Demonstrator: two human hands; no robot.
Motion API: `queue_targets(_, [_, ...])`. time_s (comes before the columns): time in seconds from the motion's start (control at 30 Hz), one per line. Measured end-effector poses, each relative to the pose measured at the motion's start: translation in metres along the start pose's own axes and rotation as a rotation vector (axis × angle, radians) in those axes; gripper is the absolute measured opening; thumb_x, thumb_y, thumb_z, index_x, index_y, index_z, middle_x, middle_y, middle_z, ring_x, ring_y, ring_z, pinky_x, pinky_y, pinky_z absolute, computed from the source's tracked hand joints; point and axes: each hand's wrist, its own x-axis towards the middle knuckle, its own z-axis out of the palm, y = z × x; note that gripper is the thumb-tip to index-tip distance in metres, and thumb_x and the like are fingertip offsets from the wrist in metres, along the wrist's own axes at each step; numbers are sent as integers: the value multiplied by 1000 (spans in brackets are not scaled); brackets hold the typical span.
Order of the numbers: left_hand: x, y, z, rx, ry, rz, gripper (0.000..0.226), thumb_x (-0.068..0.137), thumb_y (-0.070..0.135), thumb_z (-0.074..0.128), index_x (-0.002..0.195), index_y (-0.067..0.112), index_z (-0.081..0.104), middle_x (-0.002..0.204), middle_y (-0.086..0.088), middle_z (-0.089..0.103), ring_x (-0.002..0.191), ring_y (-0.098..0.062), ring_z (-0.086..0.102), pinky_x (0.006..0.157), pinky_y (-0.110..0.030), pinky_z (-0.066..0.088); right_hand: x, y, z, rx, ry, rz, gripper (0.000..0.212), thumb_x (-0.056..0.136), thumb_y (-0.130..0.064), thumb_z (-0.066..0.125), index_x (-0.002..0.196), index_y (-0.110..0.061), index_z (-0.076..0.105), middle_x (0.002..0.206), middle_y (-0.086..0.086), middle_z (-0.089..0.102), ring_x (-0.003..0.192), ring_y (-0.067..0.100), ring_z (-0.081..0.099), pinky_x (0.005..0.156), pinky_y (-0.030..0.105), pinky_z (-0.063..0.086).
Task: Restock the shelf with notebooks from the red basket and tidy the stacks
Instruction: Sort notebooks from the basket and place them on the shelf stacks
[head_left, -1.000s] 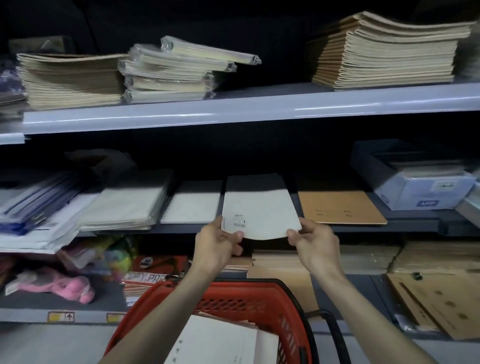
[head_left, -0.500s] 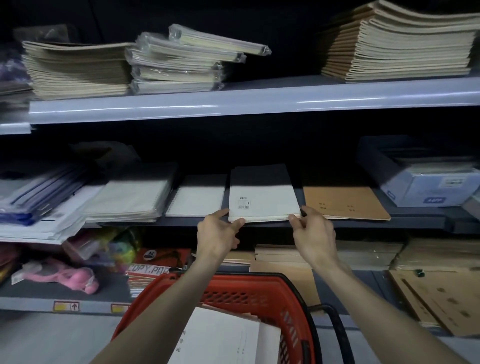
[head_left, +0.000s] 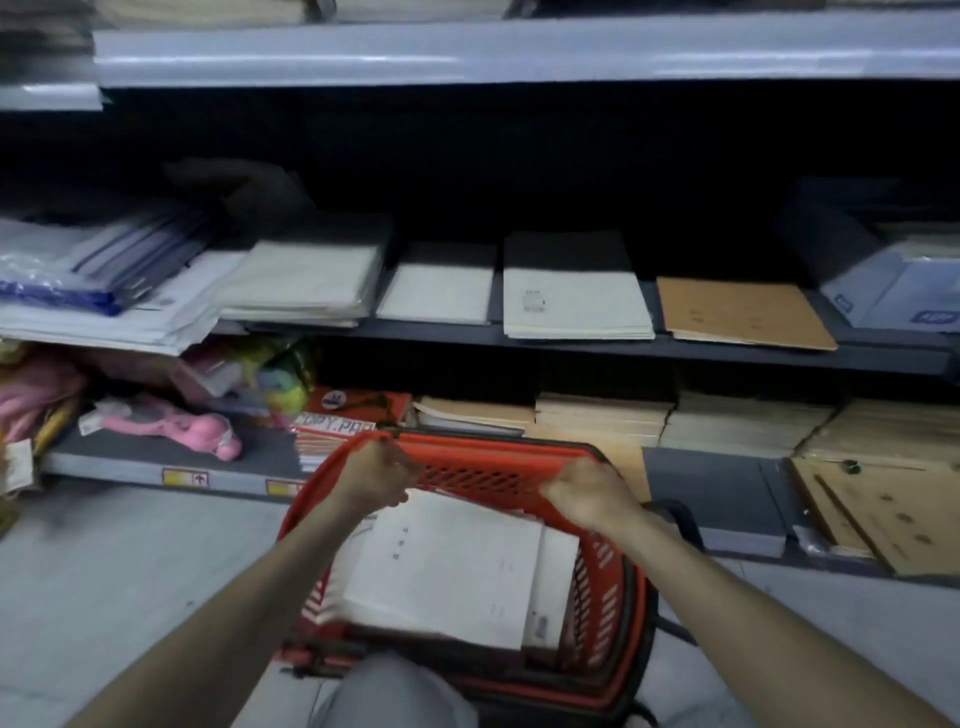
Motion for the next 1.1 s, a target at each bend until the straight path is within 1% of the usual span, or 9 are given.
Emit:
queue_targets(0.17, [23, -97, 37, 91, -154, -272, 38, 69, 48, 79, 77, 12, 68, 89, -3, 72, 87, -30, 70, 76, -36, 58, 6, 48, 87, 51, -193, 222, 23, 95, -32, 59, 106, -12, 59, 101, 4, 55, 92, 19, 56, 74, 26, 44])
queue_targets(0.27, [13, -119, 52, 86, -135, -330, 24, 81, 37, 77, 83, 17, 65, 101, -7, 71, 100, -30, 69, 84, -34, 55, 0, 60, 123, 310, -219, 383, 29, 92, -28, 67, 109, -3, 67, 103, 4, 69, 91, 21, 69, 71, 32, 59])
queue_targets(0.4, [46, -186, 85, 88, -41, -320, 88, 60, 69, 61, 135, 22, 58, 137, -5, 62, 130, -33, 56, 112, -45, 44, 17, 83, 160, 544, -171, 455, 59, 68, -45, 76, 119, -14, 69, 111, 4, 74, 96, 25, 73, 81, 37, 63])
queue_targets(0.47, [37, -174, 82, 63, -62, -280, 82, 61, 67, 61, 131, 24, 65, 134, -1, 66, 126, -27, 59, 110, -38, 46, 16, 78, 163, 583, -116, 462, 68, 63, -49, 76, 121, -14, 68, 115, 3, 72, 100, 26, 70, 89, 41, 61])
queue_targets(0.63, [-1, -123, 61, -357, -92, -159, 30, 71, 14, 78, 95, 30, 82, 102, 3, 75, 103, -27, 71, 85, -31, 56, 5, 46, 144, 634, -25, 454, 56, 92, -27, 74, 139, -9, 50, 137, 7, 61, 123, 32, 60, 104, 42, 50])
queue_targets(0.7, [-12, -104, 47, -499, -121, -239, 28, 85, -2, 72, 107, 14, 77, 114, -4, 70, 96, -28, 67, 75, -22, 53, 9, 42, 135, 647, -7, 409, 46, 96, -20, 71, 137, -9, 53, 134, 9, 63, 120, 32, 62, 101, 43, 51])
queue_targets(0.8, [-27, -73, 22, -454, -154, -267, 28, 103, 10, 58, 128, 21, 59, 125, 5, 61, 106, -18, 58, 93, -30, 44, 8, 32, 108, 692, 45, 319, 23, 97, -11, 69, 118, -9, 60, 114, 7, 67, 101, 25, 64, 85, 36, 51])
queue_targets(0.93, [-41, -29, -14, -530, -53, -107, 18, 103, 17, 60, 120, 20, 62, 124, 2, 67, 111, -26, 65, 82, -42, 59, -5, 13, 51, 781, 84, 186, 18, 95, -13, 72, 113, -15, 71, 110, 2, 74, 95, 24, 70, 76, 34, 56])
queue_targets(1.1, [-61, 53, -52, -733, 55, 57, 17, 102, 16, 62, 117, 13, 69, 109, -9, 78, 98, -31, 74, 80, -46, 63, -30, -10, -26, 978, 185, 4, 29, 90, -15, 78, 117, -21, 71, 105, -2, 80, 100, 25, 75, 97, 48, 58])
